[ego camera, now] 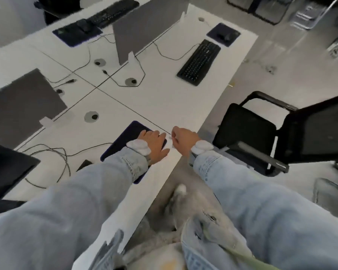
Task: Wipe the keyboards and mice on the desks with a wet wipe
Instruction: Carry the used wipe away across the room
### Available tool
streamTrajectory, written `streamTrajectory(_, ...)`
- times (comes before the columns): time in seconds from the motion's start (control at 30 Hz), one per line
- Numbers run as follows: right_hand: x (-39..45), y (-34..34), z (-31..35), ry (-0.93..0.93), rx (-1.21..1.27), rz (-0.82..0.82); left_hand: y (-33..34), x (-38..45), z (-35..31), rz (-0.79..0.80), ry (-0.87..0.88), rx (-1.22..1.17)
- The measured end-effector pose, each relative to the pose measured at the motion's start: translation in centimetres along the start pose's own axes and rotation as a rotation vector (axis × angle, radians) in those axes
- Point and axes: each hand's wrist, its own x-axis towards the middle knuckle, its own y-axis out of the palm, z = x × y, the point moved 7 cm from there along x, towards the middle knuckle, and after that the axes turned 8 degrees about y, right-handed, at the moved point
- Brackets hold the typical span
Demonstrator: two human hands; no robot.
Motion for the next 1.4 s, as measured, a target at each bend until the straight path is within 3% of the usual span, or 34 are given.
streamTrajectory(0.3, -7.4, -2.6, -23.2, 0.379, 0.197, -0.078, -2.2, 13.1, -20.8, 0.123, 0.424, 0.14)
streamTrajectory(0.57, -20.5, -3.2, -50.4, 0.81, 0.327, -0.188, -1.5, 24.9, -48.0, 0.177, 0.748, 0.255)
streamTrajectory(0.8, -34.8, -4.3, -66.8, 1.112, 0.329, -0.286, -0.9, 30.3, -68.6, 0.164, 0.981, 0.283)
streamTrajectory(1.1, -44.8, -7.6, -80.8, 1.27, 0.279, -0.319, -3.7, 35.5, -86.5, -0.02, 1.154, 0.374)
streamTrajectory(1.4, -42.8, -13.4, -101.5, 1.164, 0.288, -0.249, -4.4, 51.1, -100.3, 0.009, 1.075, 0.363)
